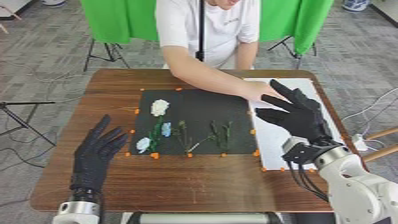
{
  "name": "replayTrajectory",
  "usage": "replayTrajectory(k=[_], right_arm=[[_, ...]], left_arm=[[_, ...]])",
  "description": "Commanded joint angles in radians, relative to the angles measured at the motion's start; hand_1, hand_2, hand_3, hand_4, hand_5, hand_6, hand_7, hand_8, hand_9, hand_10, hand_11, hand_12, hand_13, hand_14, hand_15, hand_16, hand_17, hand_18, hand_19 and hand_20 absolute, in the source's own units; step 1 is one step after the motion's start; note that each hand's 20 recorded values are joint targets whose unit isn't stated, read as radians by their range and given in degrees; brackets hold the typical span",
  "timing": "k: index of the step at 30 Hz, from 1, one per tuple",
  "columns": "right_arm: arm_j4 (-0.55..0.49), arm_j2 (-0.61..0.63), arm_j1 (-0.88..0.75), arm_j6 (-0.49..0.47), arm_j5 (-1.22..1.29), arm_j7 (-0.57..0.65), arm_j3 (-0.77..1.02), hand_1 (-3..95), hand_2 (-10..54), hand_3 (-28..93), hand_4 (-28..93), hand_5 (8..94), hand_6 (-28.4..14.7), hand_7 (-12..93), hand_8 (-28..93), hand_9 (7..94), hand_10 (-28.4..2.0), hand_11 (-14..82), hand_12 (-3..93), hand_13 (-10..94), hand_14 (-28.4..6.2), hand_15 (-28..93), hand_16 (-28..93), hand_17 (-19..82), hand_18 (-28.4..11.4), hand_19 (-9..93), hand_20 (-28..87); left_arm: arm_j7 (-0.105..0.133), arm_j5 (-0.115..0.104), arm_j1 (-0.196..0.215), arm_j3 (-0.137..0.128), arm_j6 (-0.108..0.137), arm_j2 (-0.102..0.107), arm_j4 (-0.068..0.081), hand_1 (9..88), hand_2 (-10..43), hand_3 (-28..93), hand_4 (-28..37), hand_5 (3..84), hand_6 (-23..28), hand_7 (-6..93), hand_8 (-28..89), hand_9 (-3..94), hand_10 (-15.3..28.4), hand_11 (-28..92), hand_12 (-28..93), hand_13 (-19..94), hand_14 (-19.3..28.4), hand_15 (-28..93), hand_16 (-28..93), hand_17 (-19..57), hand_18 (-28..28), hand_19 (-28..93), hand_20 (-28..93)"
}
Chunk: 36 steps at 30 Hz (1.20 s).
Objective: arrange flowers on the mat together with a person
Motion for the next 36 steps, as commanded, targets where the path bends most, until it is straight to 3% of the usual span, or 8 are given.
replayTrajectory(k=[1, 2, 5, 22, 27, 32, 33, 36], right_arm=[[0.003, 0.0, -0.009, -0.001, -0.008, 0.002, -0.002, 15.6, 5.0, 76, -28, 32.8, 2.8, 11, -12, 38.8, -14.8, 5.3, 12.0, 36, -20.7, 13, 22, 4, -18.7, 38, 16], [0.0, -0.001, -0.014, 0.0, -0.006, 0.006, 0.001, 15.7, 5.1, 75, -28, 32.8, 2.8, 11, -12, 38.8, -14.8, 5.3, 11.9, 36, -20.6, 13, 22, 4, -18.8, 38, 16], [0.001, -0.001, -0.013, 0.003, -0.01, 0.005, 0.002, 15.8, 5.1, 75, -28, 33.0, 2.8, 11, -12, 38.9, -14.9, 5.3, 11.9, 36, -20.7, 14, 22, 4, -18.8, 38, 16], [0.011, 0.009, 0.005, 0.005, -0.012, 0.021, -0.013, 15.8, 5.2, 76, -28, 33.3, 2.8, 11, -12, 39.5, -15.0, 5.8, 12.0, 37, -20.7, 16, 21, 4, -18.9, 39, 16], [0.011, 0.012, 0.009, 0.009, -0.037, 0.021, -0.015, 15.9, 5.1, 76, -28, 33.4, 2.7, 12, -12, 39.9, -15.2, 6.1, 12.0, 37, -20.5, 18, 21, 4, -18.9, 40, 16], [0.011, 0.015, 0.006, 0.013, -0.054, 0.024, -0.01, 16.2, 4.8, 76, -28, 33.6, 2.6, 12, -12, 40.7, -15.3, 6.9, 12.1, 38, -20.4, 19, 21, 4, -18.9, 41, 16], [0.01, 0.018, 0.007, 0.016, -0.066, 0.023, -0.011, 16.2, 4.8, 76, -28, 33.7, 2.6, 12, -12, 40.8, -15.3, 7.0, 12.1, 38, -20.4, 20, 20, 4, -18.9, 42, 16], [0.009, 0.031, 0.015, 0.031, -0.111, 0.031, -0.015, 16.5, 4.8, 76, -28, 33.9, 2.5, 12, -12, 41.3, -15.5, 7.5, 12.0, 39, -20.3, 22, 20, 5, -19.0, 43, 17]], left_arm=[[-0.008, -0.001, 0.01, 0.007, 0.006, -0.009, 0.002, 16.1, 13.8, 68, -28.3, 27.3, 5.4, 9.8, -9, 29.4, 18.5, 19, 11, 24, 23.5, 35, -4, -6.4, 20.9, 53, 14], [-0.02, 0.009, 0.013, 0.001, 0.002, -0.018, 0.002, 16.2, 13.8, 68, -28.3, 27.3, 5.3, 9.9, -9, 29.4, 18.5, 19, 11, 24, 23.5, 35, -4, -6.5, 20.8, 53, 14], [-0.007, -0.004, 0.006, 0.012, 0.009, -0.007, 0.002, 16.1, 13.9, 68, -28.3, 27.1, 5.4, 10.1, -9, 29.2, 18.5, 19, 11, 24, 23.5, 35, -4, -6.8, 20.8, 53, 14], [-0.011, 0.001, 0.003, 0.013, 0.01, -0.01, 0.003, 16.0, 14.1, 68, -28.3, 27.1, 5.6, 10.7, -9, 29.2, 18.7, 20, 11, 23, 23.6, 36, -5, -7.0, 20.7, 53, 14], [-0.029, 0.015, 0.004, 0.003, 0.002, -0.022, 0.004, 16.2, 14.1, 68, -28.3, 27.2, 5.7, 11.0, -10, 29.3, 18.7, 20, 11, 23, 23.6, 36, -5, -7.0, 20.7, 53, 14], [-0.027, 0.013, 0.003, 0.008, 0.003, -0.019, 0.004, 16.3, 14.1, 68, -28.3, 27.2, 5.8, 11.1, -10, 29.3, 18.8, 20, 11, 23, 23.6, 36, -5, -7.0, 20.6, 53, 13], [-0.019, 0.003, -0.001, 0.015, 0.008, -0.009, 0.003, 16.3, 14.1, 68, -28.3, 27.2, 5.8, 11.2, -10, 29.3, 18.8, 20, 11, 23, 23.6, 36, -5, -7.0, 20.6, 53, 13], [-0.022, 0.007, 0.001, 0.013, 0.008, -0.011, 0.003, 16.5, 14.2, 68, -28.3, 27.3, 5.9, 11.2, -10, 29.3, 18.8, 20, 11, 23, 23.6, 36, -5, -7.0, 20.6, 53, 13]])
